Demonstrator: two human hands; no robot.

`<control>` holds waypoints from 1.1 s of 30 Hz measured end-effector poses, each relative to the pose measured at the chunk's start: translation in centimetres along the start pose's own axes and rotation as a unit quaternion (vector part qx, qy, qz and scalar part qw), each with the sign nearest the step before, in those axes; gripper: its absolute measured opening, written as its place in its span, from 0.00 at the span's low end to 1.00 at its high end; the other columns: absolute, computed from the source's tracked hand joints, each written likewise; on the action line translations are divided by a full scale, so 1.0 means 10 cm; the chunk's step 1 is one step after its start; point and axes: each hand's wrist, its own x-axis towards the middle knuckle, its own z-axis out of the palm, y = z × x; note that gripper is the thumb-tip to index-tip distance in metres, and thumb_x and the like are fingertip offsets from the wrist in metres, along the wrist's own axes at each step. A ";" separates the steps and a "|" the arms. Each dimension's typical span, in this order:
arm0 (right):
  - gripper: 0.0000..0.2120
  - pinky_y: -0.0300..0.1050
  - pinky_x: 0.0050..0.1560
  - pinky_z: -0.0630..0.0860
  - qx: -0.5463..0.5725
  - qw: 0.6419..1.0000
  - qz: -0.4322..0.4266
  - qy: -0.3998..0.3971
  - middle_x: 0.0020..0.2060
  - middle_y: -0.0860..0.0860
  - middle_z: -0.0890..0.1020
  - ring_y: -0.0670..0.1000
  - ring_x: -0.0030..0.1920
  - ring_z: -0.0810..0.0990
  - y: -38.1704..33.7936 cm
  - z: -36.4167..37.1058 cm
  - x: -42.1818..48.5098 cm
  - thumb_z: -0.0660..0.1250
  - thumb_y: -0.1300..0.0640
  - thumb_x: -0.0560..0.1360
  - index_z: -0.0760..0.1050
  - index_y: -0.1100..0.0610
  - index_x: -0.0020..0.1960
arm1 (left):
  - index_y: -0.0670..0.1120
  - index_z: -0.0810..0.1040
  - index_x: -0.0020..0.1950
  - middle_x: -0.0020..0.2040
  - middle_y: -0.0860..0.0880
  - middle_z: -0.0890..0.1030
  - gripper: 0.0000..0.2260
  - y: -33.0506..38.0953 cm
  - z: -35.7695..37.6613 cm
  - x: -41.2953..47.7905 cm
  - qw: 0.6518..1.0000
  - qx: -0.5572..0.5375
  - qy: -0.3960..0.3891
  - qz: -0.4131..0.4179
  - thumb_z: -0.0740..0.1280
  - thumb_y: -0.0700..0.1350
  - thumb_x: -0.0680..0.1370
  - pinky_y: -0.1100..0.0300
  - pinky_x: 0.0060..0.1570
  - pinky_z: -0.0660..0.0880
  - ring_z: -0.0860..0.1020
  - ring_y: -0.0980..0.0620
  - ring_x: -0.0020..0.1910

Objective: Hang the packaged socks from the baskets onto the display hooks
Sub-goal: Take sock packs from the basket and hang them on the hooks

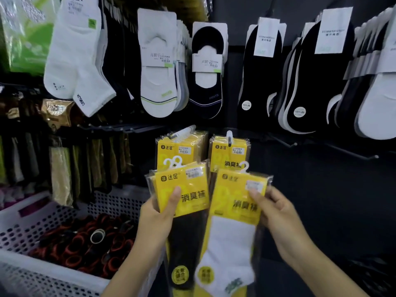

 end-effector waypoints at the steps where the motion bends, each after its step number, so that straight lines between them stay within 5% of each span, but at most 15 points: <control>1: 0.12 0.40 0.40 0.82 0.002 1.000 -0.011 0.020 0.46 0.52 0.86 0.51 0.46 0.86 -0.06 -0.02 0.06 0.68 0.53 0.72 0.79 0.56 0.54 | 0.55 0.80 0.47 0.41 0.64 0.84 0.15 0.02 -0.05 0.03 1.000 0.010 0.017 0.008 0.66 0.61 0.66 0.75 0.33 0.74 0.82 0.66 0.41; 8: 0.03 0.33 0.30 0.77 -0.078 0.993 -0.076 0.052 0.38 0.47 0.86 0.45 0.37 0.85 -0.27 0.07 0.55 0.67 0.57 0.76 0.77 0.57 0.47 | 0.57 0.79 0.45 0.39 0.67 0.83 0.13 0.11 -0.31 0.16 0.996 0.048 0.069 0.036 0.66 0.62 0.66 0.71 0.34 0.73 0.81 0.68 0.39; 14: 0.05 0.35 0.30 0.78 -0.089 0.990 -0.064 0.085 0.38 0.52 0.85 0.45 0.35 0.84 -0.05 0.23 0.93 0.68 0.59 0.76 0.77 0.60 0.48 | 0.57 0.79 0.44 0.39 0.66 0.83 0.11 0.11 -0.33 0.17 0.997 0.035 0.056 0.028 0.67 0.60 0.66 0.78 0.29 0.71 0.80 0.69 0.38; 19: 0.11 0.40 0.41 0.75 -0.101 0.967 -0.016 0.232 0.44 0.53 0.82 0.49 0.42 0.80 0.11 0.27 1.24 0.74 0.56 0.72 0.76 0.59 0.50 | 0.55 0.80 0.46 0.39 0.63 0.84 0.12 0.10 -0.29 0.15 0.999 0.012 0.028 0.011 0.68 0.59 0.66 0.77 0.30 0.72 0.81 0.66 0.38; 22: 0.14 0.47 0.52 0.75 -0.144 0.940 -0.009 0.308 0.57 0.58 0.78 0.54 0.51 0.77 0.19 0.24 1.18 0.72 0.59 0.73 0.74 0.59 0.56 | 0.55 0.80 0.46 0.40 0.62 0.84 0.13 0.08 -0.27 0.13 1.000 -0.004 0.014 -0.008 0.68 0.59 0.66 0.76 0.30 0.73 0.82 0.65 0.39; 25: 0.04 0.45 0.49 0.76 -0.128 0.972 -0.013 0.194 0.53 0.58 0.80 0.53 0.49 0.79 0.25 0.32 0.88 0.68 0.57 0.76 0.75 0.56 0.49 | 0.55 0.81 0.47 0.42 0.61 0.85 0.14 0.06 -0.23 0.09 1.000 -0.006 -0.009 -0.015 0.68 0.60 0.66 0.75 0.32 0.74 0.83 0.63 0.41; 29: 0.09 0.37 0.38 0.78 -0.073 0.997 -0.021 0.001 0.41 0.51 0.85 0.47 0.39 0.83 0.21 0.55 0.32 0.67 0.50 0.75 0.81 0.55 0.47 | 0.52 0.82 0.48 0.43 0.57 0.86 0.17 0.01 -0.10 0.03 0.999 -0.010 -0.030 -0.020 0.70 0.59 0.64 0.72 0.34 0.76 0.84 0.59 0.42; 33: 0.13 0.38 0.43 0.81 -0.044 0.996 -0.051 -0.051 0.45 0.49 0.86 0.46 0.46 0.84 0.14 0.65 0.02 0.72 0.51 0.68 0.82 0.55 0.50 | 0.51 0.83 0.45 0.41 0.54 0.86 0.17 -0.04 0.00 -0.04 0.999 -0.004 -0.033 -0.007 0.75 0.56 0.60 0.68 0.33 0.77 0.84 0.56 0.39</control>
